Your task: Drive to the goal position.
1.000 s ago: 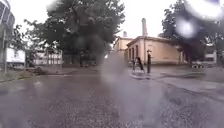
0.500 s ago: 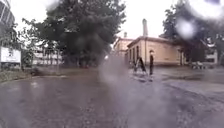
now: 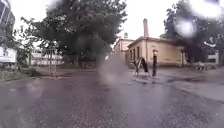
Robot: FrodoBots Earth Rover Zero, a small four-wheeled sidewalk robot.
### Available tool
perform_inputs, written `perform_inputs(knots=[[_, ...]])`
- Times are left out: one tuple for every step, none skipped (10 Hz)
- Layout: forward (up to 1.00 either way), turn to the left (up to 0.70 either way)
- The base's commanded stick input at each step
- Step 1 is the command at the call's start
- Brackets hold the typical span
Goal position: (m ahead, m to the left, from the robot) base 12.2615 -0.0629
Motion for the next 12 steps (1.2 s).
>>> perform_inputs(knots=[[0.7,0.0],[0.7,0.0],[0.7,0.0],[0.7,0.0],[0.7,0.0],[0.7,0.0],[0.7,0.0],[0.7,0.0],[0.7,0.0],[0.7,0.0],[0.7,0.0],[0.7,0.0]])
